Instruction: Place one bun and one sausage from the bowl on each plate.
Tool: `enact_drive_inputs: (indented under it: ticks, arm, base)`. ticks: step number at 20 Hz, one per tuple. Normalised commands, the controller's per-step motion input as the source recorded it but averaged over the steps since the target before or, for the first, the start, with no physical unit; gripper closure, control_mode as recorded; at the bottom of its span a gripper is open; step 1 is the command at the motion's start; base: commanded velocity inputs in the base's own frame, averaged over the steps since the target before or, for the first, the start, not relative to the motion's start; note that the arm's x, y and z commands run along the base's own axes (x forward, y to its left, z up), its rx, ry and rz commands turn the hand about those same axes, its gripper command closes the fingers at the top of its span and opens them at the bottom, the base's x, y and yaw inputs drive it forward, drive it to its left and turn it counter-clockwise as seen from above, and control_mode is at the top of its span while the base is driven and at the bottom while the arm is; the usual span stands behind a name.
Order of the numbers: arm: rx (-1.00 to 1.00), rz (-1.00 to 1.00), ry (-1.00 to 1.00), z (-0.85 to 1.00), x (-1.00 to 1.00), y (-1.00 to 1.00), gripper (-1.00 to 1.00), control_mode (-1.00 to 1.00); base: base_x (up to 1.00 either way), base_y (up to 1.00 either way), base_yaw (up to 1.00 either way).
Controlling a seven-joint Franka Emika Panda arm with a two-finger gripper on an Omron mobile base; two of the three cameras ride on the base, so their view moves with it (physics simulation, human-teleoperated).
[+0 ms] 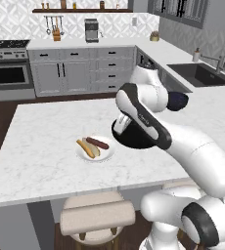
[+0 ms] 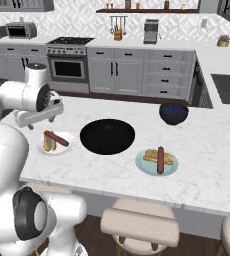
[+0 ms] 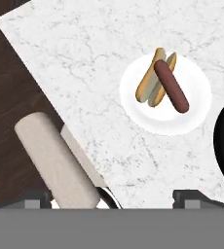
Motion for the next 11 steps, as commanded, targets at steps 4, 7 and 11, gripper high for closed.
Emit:
enact_drive_inputs:
  ticks: [4,7,11]
  arm:
    - [0.0,-0.48,-0.14,0.59,-0.95,-0.48,-1.0,-1.0]
    - [-0.01,-0.43,-0.32,0.24,-0.95,-0.4,-1.0,-1.0]
    - [-0.01,-0.37,-0.54,0.0,-0.61,-0.34,-1.0,-1.0]
  base:
    - [0.0,0.0,0.0]
    - [0.0,0.0,0.0]
    - [0.0,0.0,0.0]
